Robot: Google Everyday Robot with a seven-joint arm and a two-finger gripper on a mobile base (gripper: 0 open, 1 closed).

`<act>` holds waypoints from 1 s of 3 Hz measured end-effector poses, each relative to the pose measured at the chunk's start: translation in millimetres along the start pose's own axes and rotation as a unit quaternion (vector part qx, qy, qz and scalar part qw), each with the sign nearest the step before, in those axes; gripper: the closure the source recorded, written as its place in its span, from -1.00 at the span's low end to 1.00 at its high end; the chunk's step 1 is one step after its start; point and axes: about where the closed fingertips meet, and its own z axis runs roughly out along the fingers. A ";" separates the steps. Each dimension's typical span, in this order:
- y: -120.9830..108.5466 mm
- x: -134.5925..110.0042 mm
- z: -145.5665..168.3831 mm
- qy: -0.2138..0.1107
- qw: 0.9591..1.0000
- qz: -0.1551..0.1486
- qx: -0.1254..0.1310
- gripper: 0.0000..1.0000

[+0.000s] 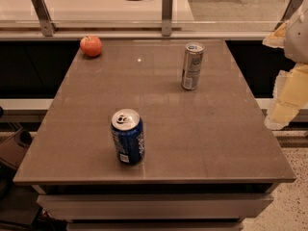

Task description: Move pepsi can near apple

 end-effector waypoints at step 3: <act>8.6 -18.0 18.8 -0.053 0.999 -0.001 -0.011 -1.00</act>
Offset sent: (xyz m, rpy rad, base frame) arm 0.0007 0.0096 -0.0080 0.0434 0.0080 0.0272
